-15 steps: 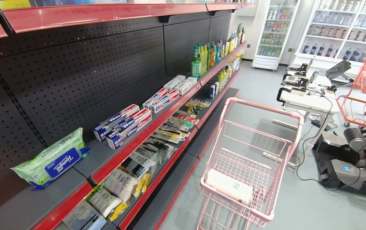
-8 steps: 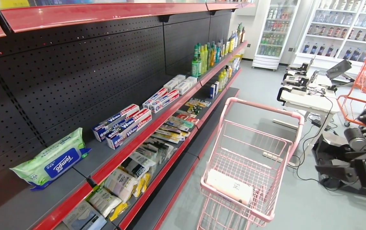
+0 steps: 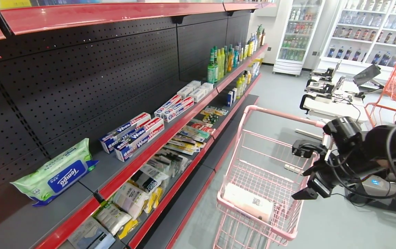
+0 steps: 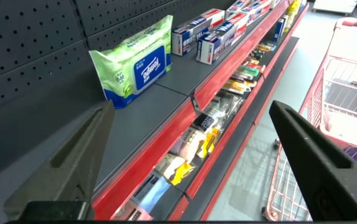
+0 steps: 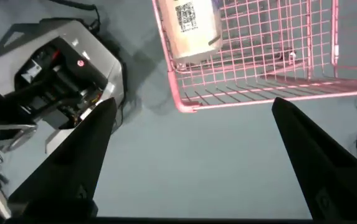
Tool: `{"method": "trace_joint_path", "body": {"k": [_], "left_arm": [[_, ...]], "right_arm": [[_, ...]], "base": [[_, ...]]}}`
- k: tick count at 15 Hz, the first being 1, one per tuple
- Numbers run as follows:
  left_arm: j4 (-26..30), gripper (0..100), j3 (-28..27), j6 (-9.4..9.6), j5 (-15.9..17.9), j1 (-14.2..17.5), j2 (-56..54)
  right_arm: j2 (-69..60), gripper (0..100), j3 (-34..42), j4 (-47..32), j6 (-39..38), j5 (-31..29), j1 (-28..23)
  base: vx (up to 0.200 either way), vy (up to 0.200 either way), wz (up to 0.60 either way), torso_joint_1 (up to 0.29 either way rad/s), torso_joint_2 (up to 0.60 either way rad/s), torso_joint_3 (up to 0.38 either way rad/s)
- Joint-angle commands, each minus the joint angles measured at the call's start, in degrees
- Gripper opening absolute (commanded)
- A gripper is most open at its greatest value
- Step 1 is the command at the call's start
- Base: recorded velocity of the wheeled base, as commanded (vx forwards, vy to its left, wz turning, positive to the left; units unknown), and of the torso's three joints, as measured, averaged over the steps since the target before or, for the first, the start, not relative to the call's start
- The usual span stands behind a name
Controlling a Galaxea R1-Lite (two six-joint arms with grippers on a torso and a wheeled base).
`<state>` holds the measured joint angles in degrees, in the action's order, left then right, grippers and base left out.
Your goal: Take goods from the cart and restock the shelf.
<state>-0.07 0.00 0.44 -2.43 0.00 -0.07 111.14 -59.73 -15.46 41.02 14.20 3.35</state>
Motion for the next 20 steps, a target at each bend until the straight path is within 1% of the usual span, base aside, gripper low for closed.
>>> {"method": "trace_joint_path", "body": {"k": [1, 2, 5, 7, 9, 10, 11, 12, 18, 20], "left_arm": [[-0.01, 100, 0.0, 0.0, -0.04, 0.0, 0.07], [-0.01, 100, 0.0, 0.0, -0.04, 0.0, 0.07], [-0.01, 100, 0.0, 0.0, -0.04, 0.0, 0.07], [-0.01, 100, 0.0, 0.0, -0.04, 0.09, 0.07], [-0.01, 100, 0.0, 0.0, -0.04, 0.09, 0.07], [-0.01, 100, 0.0, 0.0, -0.04, 0.0, 0.07], [-0.01, 100, 0.0, 0.0, -0.04, 0.09, 0.07], [-0.01, 100, 0.0, 0.0, -0.04, 0.09, 0.07], [-0.01, 100, 0.0, 0.0, -0.04, 0.09, 0.07], [-0.01, 100, 0.0, 0.0, -0.04, 0.09, 0.07]], "right_arm": [[10.32, 100, -6.18, -0.01, 0.73, -2.6, 2.27], [11.29, 100, -7.41, -0.01, 0.73, -3.04, 2.89], [16.39, 100, -14.09, 0.08, 0.02, -3.3, 7.63], [19.11, 100, -15.85, 0.25, -0.06, -3.74, 9.66], [20.96, 100, -16.29, 2.19, -0.06, -4.53, 10.53], [23.16, 100, -16.29, 6.4, -0.42, -6.2, 11.33], [23.59, 100, -16.38, 7.46, -0.59, -7.0, 11.76], [23.95, 100, -16.47, 7.9, -1.03, -8.14, 12.64], [25.0, 100, -17.35, 8.07, -1.12, -8.14, 14.67], [25.44, 100, -17.43, 8.16, -1.12, -8.14, 16.07]], "base": [[0.0, 0.0, 0.0, 0.0, 0.0, 0.0], [0.0, 0.0, 0.0, 0.0, 0.0, 0.0], [0.0, 0.0, 0.0, 0.0, 0.0, 0.0], [0.0, 0.0, 0.0, 0.0, 0.0, 0.0], [0.0, 0.0, 0.0, 0.0, 0.0, 0.0], [0.0, 0.0, 0.0, 0.0, 0.0, 0.0], [0.0, 0.0, 0.0, 0.0, 0.0, 0.0], [0.0, 0.0, 0.0, 0.0, 0.0, 0.0], [0.0, 0.0, 0.0, 0.0, 0.0, 0.0], [0.0, 0.0, 0.0, -0.033, 0.08, 0.035]]}}
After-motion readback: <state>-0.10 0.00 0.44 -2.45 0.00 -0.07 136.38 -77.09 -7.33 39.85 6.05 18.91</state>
